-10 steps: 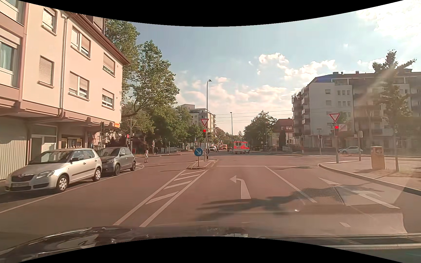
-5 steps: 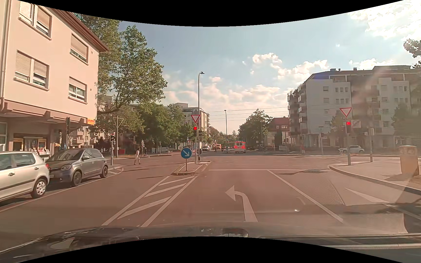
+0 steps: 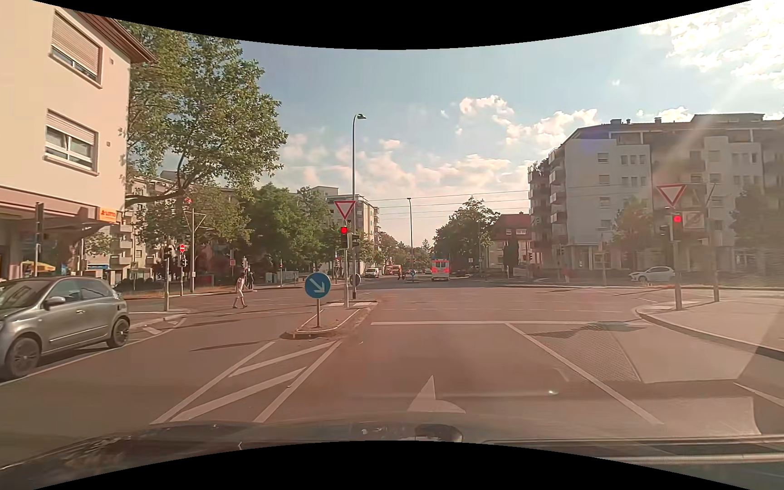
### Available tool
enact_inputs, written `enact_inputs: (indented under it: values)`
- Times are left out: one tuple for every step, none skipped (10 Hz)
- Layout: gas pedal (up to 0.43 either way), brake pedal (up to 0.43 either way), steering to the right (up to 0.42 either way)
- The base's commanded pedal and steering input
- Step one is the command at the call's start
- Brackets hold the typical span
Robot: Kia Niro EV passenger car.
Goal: Follow the waypoints while adhering to traffic rules and regulations
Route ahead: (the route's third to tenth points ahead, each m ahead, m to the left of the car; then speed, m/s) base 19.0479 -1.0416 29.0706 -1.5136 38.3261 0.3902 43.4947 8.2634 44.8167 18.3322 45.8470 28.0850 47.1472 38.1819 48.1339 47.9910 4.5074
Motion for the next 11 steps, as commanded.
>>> enact_inputs:
  values:
    - [0.0,0.201,0.049]
    - [0.0,0.207,0.049]
    - [0.0,0.201,0.048]
    - [0.0,0.201,0.046]
    - [0.0,0.189,0.042]
    - [0.0,0.165,0.037]
    - [0.0,0.152,0.031]
    - [0.0,0.152,0.023]
    - [0.0,0.152,0.011]
    - [0.0,0.165,0.001]
    - [0.0,0.171,0.0]
